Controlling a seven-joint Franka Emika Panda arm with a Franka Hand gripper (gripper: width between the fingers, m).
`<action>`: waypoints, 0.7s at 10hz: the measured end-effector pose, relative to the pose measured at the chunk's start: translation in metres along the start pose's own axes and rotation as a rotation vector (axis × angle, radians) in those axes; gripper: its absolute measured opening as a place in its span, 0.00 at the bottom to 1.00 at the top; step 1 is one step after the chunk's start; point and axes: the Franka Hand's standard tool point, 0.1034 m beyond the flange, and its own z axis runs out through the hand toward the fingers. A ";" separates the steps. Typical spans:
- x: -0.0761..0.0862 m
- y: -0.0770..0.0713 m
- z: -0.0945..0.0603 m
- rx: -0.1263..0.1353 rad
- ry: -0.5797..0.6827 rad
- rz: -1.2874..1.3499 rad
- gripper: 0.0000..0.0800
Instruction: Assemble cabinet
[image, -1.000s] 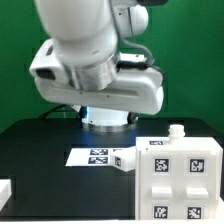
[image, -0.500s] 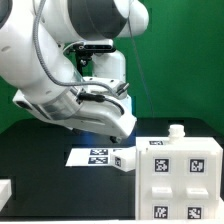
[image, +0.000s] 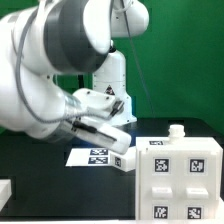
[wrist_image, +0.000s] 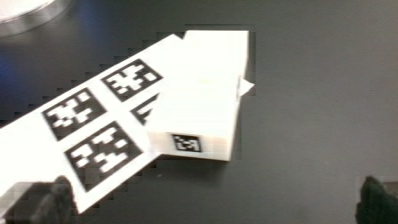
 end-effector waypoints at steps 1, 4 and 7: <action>0.000 0.001 -0.001 -0.001 0.002 0.000 0.99; 0.008 0.000 0.021 0.038 0.044 0.018 0.99; 0.000 -0.001 0.047 0.055 0.040 0.044 0.99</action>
Offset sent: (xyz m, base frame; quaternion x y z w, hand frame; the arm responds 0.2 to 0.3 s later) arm -0.0369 0.0296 -0.0232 0.0830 0.0257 0.0178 0.9961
